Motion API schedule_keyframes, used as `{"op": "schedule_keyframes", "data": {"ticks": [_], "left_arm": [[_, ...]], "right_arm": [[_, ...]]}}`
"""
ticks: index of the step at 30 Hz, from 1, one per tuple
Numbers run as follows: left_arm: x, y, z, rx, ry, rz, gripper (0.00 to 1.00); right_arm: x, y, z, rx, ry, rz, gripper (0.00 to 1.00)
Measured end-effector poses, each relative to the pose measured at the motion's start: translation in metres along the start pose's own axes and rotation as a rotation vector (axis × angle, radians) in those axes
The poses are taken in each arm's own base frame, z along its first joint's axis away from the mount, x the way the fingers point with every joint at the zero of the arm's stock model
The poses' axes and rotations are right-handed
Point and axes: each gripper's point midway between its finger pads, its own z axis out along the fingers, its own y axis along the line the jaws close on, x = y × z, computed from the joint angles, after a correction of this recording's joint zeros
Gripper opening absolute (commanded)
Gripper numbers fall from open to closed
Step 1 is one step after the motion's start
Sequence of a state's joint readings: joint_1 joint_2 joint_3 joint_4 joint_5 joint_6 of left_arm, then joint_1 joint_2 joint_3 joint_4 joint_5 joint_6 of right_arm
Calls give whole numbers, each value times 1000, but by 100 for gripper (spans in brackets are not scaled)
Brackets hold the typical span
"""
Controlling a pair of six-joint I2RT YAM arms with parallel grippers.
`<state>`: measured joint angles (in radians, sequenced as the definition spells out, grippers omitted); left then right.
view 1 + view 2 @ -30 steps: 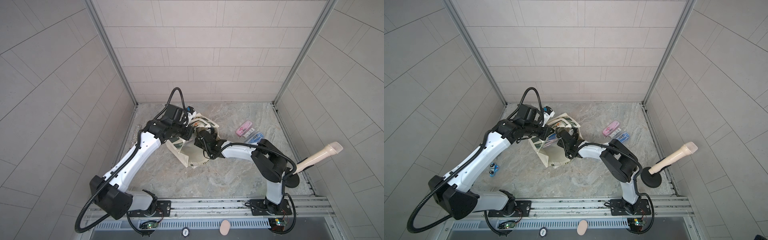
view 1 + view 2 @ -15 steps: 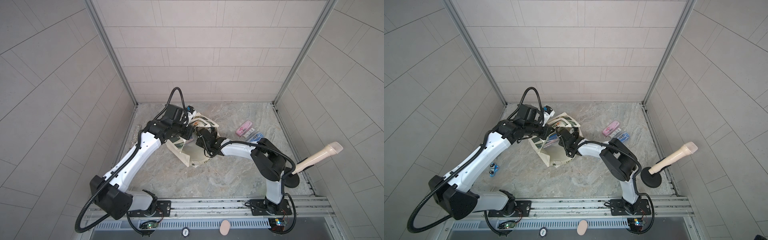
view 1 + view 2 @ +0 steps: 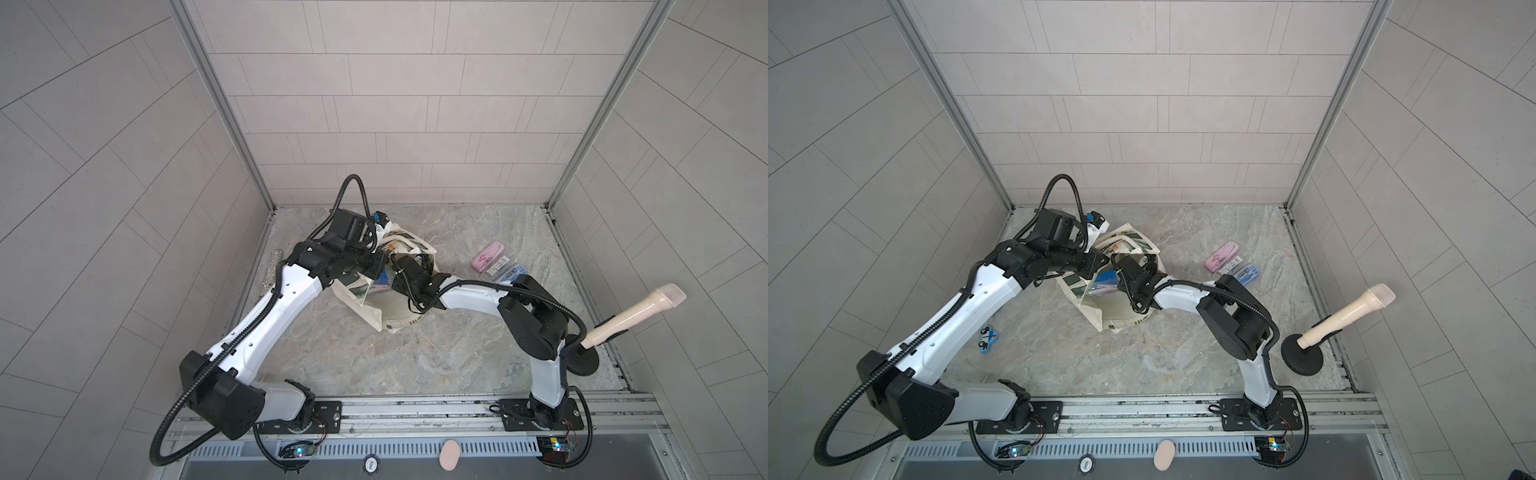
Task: Take out the compass set from the canvas bag
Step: Pick up the compass set from the canvas bag.
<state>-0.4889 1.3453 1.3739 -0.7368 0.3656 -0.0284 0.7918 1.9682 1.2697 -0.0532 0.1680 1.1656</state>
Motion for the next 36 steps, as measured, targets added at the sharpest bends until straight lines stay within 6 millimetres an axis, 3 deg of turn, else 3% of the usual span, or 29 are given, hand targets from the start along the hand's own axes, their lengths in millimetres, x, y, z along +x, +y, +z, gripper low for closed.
{"op": "schedule_keyframes", "data": {"ticks": [12, 22, 27, 36], "left_arm": [[-1, 1, -2, -7, -5, 1, 0], [1, 0, -1, -2, -4, -13, 0], [0, 0, 0, -2, -6, -33, 0], [-1, -1, 0, -4, -11, -85, 0]], "right_arm": [[-5, 3, 2, -30, -19, -51, 12], [-4, 1, -5, -32, -11, -59, 11], [-1, -4, -25, -35, 2, -65, 10], [14, -8, -88, -79, 45, -95, 10]]}}
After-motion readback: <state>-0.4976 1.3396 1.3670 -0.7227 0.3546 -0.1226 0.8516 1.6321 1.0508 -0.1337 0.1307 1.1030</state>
